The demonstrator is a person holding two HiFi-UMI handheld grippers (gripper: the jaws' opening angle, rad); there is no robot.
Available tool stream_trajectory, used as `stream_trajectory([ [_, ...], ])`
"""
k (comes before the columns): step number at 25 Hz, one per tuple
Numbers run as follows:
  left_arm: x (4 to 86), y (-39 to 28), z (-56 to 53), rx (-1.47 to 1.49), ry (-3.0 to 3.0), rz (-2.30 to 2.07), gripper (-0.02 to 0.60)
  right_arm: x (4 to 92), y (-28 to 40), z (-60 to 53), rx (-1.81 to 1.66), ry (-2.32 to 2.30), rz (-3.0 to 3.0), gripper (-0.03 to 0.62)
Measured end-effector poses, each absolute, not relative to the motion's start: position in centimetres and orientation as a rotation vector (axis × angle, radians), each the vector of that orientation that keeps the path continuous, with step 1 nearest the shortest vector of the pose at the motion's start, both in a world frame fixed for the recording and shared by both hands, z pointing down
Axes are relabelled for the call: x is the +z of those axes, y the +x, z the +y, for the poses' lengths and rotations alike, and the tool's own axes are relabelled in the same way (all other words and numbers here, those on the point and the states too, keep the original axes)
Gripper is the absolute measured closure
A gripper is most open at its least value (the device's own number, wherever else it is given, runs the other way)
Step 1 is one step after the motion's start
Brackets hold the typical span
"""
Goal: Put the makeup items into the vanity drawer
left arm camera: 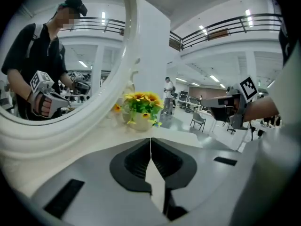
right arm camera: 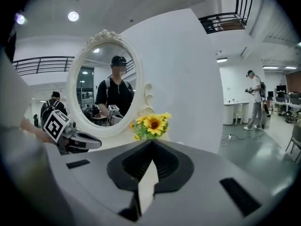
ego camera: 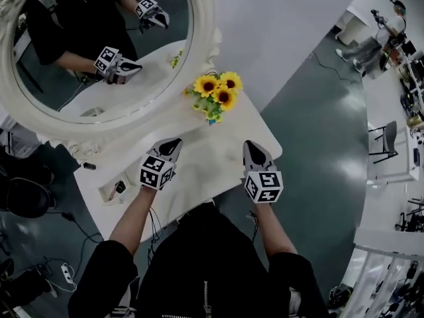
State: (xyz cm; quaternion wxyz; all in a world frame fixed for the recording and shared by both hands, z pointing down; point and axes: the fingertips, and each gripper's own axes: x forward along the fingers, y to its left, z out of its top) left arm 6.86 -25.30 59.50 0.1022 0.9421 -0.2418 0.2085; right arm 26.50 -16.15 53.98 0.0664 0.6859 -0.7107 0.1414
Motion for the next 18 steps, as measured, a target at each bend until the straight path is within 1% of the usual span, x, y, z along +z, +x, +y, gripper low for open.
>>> stream_trajectory([
  [3, 59.9, 11.0, -24.8, 0.628, 2.799, -0.614, 0.560, 54.6, 29.3, -14.9, 0.449, 2.128, -2.081, 0.589],
  [7, 61.1, 14.9, -23.7, 0.669, 2.802, -0.512, 0.559, 55.4, 31.1, -13.6, 0.492, 2.166, -2.033, 0.589],
  [14, 65.0, 19.0, -20.6, 0.850, 2.802, -0.337, 0.557, 57.3, 31.8, -12.6, 0.578, 2.177, -2.008, 0.589],
  [18, 67.1, 21.0, -19.1, 0.891, 2.792, -0.267, 0.557, 59.1, 32.0, -11.7, 0.641, 2.186, -1.983, 0.589],
])
